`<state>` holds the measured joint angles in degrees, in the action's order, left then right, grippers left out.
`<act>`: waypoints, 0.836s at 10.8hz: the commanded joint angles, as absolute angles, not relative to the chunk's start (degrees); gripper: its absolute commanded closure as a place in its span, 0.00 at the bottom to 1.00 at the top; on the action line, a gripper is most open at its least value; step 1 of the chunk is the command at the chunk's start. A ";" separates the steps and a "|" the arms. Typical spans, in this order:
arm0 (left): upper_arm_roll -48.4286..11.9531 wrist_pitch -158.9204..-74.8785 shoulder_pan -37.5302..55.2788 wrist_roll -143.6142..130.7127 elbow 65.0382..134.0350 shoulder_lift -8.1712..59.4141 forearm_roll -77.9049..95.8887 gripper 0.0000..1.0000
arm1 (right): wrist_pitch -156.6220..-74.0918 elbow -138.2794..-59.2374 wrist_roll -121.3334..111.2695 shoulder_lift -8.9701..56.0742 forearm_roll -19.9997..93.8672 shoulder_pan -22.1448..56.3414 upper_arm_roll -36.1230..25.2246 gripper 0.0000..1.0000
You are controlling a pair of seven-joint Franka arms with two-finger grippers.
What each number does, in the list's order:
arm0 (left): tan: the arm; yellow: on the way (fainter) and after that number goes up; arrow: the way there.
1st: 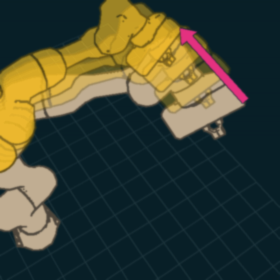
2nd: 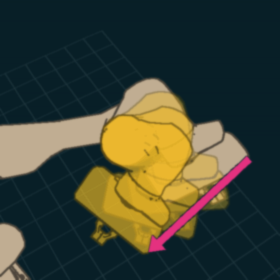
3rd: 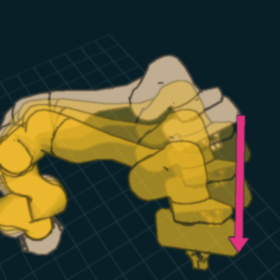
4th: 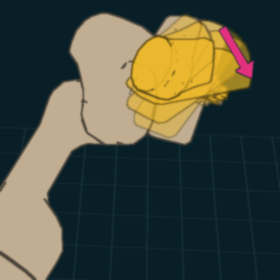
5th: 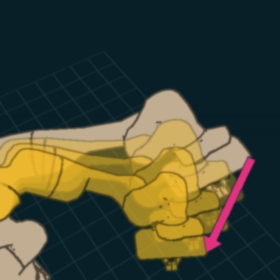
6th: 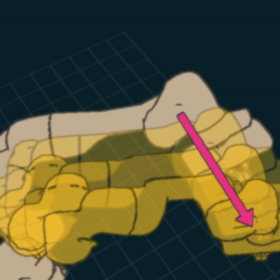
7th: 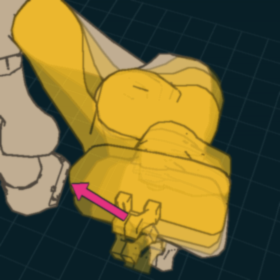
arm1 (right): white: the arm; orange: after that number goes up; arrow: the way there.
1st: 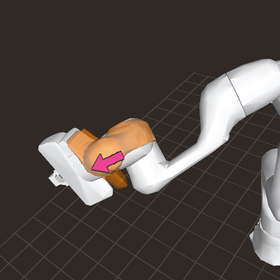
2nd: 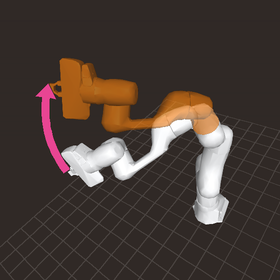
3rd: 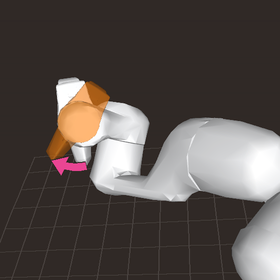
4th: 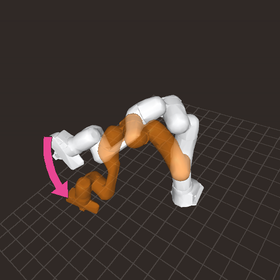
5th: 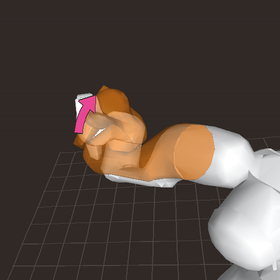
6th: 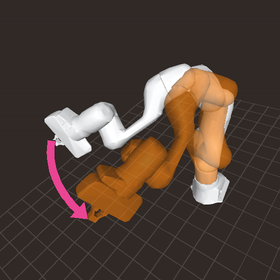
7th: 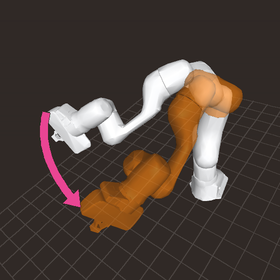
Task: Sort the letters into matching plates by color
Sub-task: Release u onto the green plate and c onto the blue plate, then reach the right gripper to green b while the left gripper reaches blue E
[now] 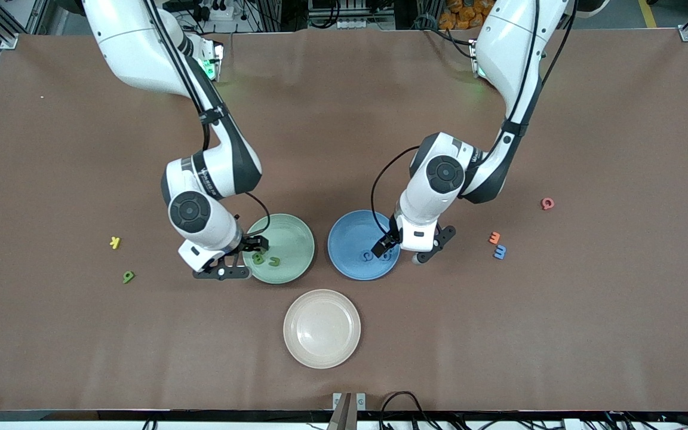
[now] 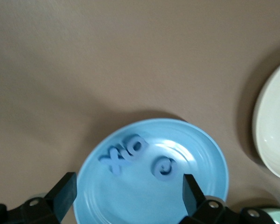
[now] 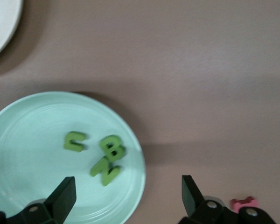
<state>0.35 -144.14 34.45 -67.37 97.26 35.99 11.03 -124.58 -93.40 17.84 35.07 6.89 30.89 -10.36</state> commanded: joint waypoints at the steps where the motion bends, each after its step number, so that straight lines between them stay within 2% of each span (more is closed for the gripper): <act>1: 0.00 -143.88 31.47 -62.16 100.45 33.85 8.61 0.00 | -123.22 -92.20 15.65 34.63 6.33 29.10 -13.08 0.00; 4: -3.33 -143.88 25.25 -55.22 103.70 32.00 8.53 0.00 | -123.22 -92.28 12.32 34.54 6.42 26.64 -15.73 0.00; 6: -3.69 -143.79 20.95 -49.08 106.86 30.42 6.96 0.00 | -123.22 -92.29 9.60 34.45 6.59 24.27 -16.95 0.00; 9: -3.96 -142.92 16.62 -40.72 108.01 29.80 4.93 0.00 | -123.31 -92.29 8.17 34.10 6.94 19.79 -17.31 0.00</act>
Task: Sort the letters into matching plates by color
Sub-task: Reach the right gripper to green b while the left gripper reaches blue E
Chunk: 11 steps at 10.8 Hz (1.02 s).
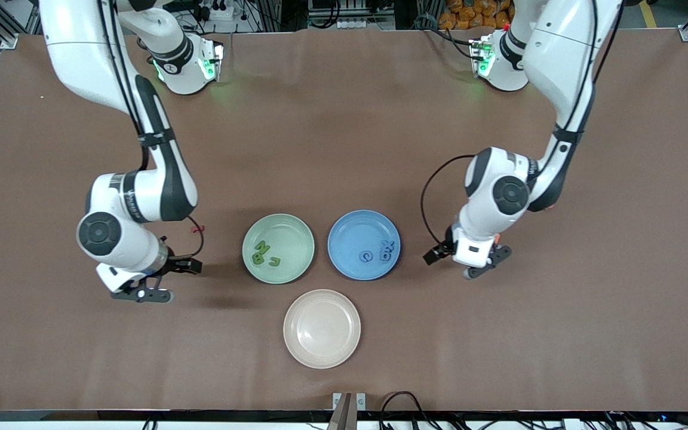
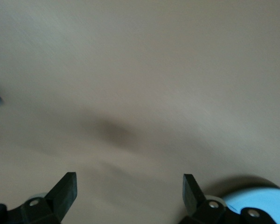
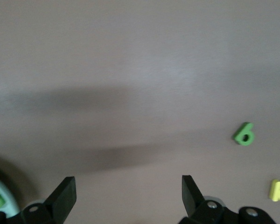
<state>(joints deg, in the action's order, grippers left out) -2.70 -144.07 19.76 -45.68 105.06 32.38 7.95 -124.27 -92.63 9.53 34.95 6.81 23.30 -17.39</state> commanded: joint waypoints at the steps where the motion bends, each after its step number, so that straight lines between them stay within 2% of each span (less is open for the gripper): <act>1: -3.96 -141.52 15.05 -38.69 107.93 29.88 3.01 0.00 | -123.40 -92.29 7.83 34.10 7.03 18.38 -17.66 0.00; 5: -3.87 -141.15 11.17 -30.86 108.02 29.97 1.76 0.00 | -123.84 -92.29 7.29 34.19 9.12 13.11 -17.75 0.00; 8: -3.69 -137.99 8.37 -20.95 107.76 30.14 -1.22 0.00 | -124.36 -92.46 8.87 34.45 18.78 12.74 -19.85 0.00; 11: -3.78 -137.99 5.80 -6.01 107.49 30.50 -2.72 0.00 | -126.29 -92.81 13.07 35.41 19.51 12.31 -21.44 0.00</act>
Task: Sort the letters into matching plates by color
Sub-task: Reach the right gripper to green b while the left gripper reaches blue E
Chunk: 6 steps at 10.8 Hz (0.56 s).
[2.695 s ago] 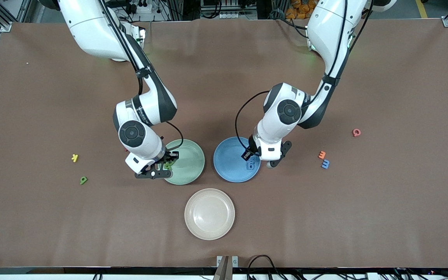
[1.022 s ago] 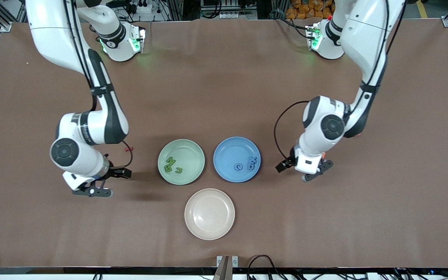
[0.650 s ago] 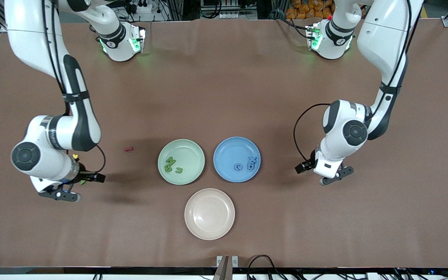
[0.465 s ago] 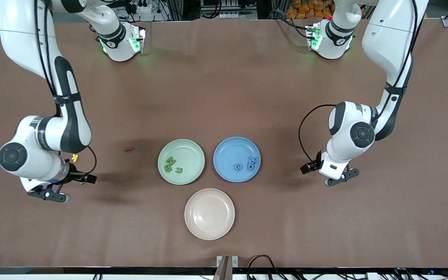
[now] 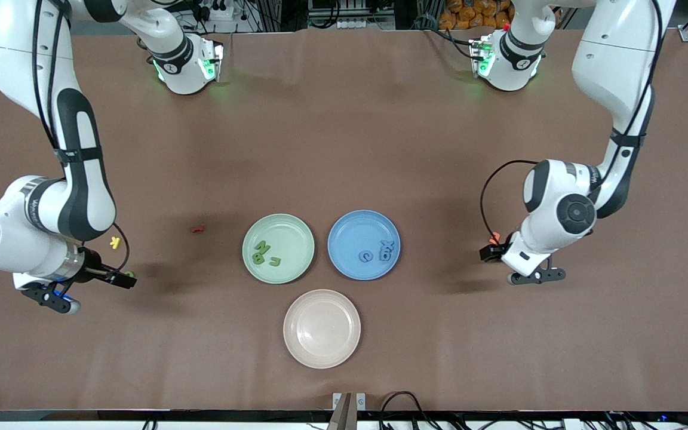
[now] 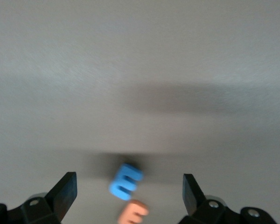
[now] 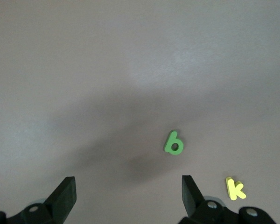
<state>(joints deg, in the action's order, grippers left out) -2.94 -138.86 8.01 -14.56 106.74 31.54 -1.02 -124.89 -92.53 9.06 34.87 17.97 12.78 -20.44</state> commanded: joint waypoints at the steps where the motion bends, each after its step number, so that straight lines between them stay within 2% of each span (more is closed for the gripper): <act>1: -3.69 -137.99 5.89 -5.89 107.40 30.67 -2.72 0.00 | -126.56 -92.81 16.92 35.85 19.51 12.30 -21.62 0.00; 6: -3.95 -138.34 5.98 -4.31 106.88 31.02 -8.66 0.00 | -129.98 -92.81 37.68 37.70 19.42 13.01 -21.88 0.00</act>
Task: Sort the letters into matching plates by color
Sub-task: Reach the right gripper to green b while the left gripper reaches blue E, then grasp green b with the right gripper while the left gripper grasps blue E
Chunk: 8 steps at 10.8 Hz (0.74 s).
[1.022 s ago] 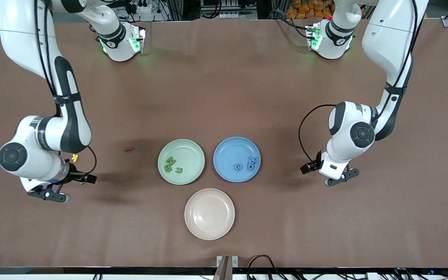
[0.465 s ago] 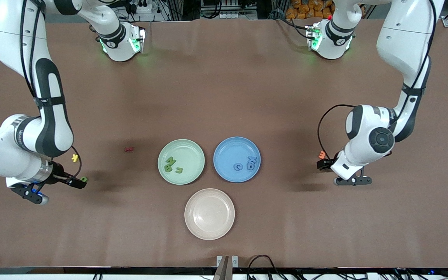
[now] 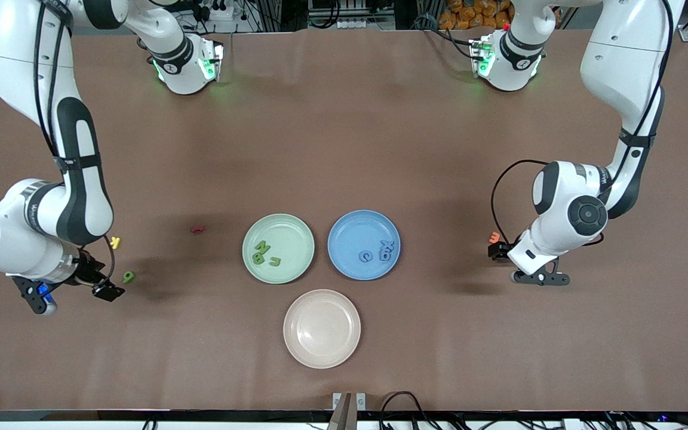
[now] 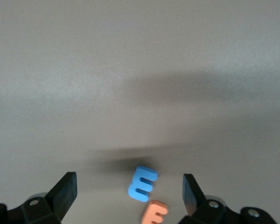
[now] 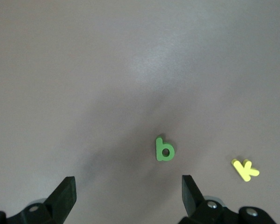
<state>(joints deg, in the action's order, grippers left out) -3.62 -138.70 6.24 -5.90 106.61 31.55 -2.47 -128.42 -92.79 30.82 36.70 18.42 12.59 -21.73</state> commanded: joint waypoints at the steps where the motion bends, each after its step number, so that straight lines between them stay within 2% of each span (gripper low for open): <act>1: -3.96 -138.60 5.98 -2.31 106.88 31.55 -11.66 0.00 | -130.69 -92.81 40.14 38.23 19.08 13.01 -21.88 0.00; 5: -4.57 -141.15 5.45 6.57 106.96 32.61 -9.07 0.00 | -132.18 -93.34 45.87 38.85 18.90 13.01 -21.88 0.00; 8: -5.27 -141.06 5.54 10.63 107.14 33.65 -6.33 0.00 | -140.16 -98.60 45.62 39.37 18.90 12.92 -21.80 0.00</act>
